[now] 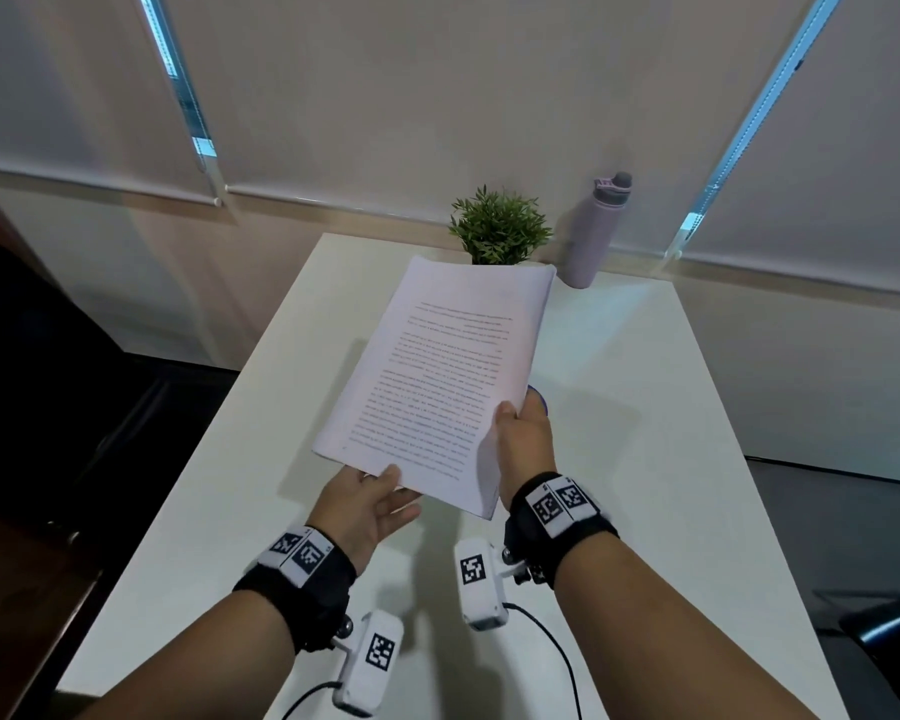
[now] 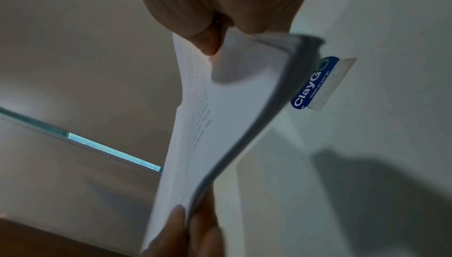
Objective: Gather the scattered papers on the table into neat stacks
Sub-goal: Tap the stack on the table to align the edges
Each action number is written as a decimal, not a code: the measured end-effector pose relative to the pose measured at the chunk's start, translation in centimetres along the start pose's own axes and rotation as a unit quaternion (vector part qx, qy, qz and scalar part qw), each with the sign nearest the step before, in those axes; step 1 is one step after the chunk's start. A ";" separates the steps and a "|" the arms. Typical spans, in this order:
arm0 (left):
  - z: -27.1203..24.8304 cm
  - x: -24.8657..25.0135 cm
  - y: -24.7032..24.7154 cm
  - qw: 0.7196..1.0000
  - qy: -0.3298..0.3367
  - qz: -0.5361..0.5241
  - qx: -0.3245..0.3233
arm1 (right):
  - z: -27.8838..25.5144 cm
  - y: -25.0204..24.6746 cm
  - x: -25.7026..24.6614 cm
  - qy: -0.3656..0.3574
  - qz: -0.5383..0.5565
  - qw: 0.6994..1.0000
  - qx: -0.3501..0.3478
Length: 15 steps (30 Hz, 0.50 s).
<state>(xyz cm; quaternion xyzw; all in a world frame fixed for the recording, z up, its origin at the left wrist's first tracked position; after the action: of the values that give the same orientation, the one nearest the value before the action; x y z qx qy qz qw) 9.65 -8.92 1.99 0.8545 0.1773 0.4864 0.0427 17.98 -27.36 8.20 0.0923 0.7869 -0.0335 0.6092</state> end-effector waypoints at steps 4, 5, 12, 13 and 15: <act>1.4 1.0 -1.6 0.995 0.033 0.022 0.097 | 0.6 0.4 1.0 0.018 -0.035 0.999 -0.034; 1.8 1.2 -2.1 0.993 0.037 0.028 0.113 | 0.7 0.1 1.8 0.027 -0.043 0.997 -0.050; 6.3 1.2 -6.2 0.975 0.002 0.060 0.216 | -0.2 -4.7 10.5 0.043 -0.542 0.818 -0.188; 7.2 1.1 -6.6 0.973 -0.006 0.059 0.223 | -0.7 -5.3 11.4 0.051 -0.571 0.794 -0.201; 8.8 0.8 -6.9 0.973 -0.027 0.049 0.226 | -1.6 -6.2 12.8 0.059 -0.612 0.758 -0.218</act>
<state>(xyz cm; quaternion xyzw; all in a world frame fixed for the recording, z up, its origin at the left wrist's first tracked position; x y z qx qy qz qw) 15.68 -1.32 -3.65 0.8623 0.2393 0.4124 -0.1708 12.27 -31.88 -4.11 -0.5425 0.6962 -0.2208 0.4150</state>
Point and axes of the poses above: each hand's wrist, its own z-axis towards the middle knuckle, its own y-axis out of the palm, x = y × z, the point moved 7 cm from there along z, towards the middle knuckle, and after that the axes turned 12 degrees about z, right-handed, at the moved point
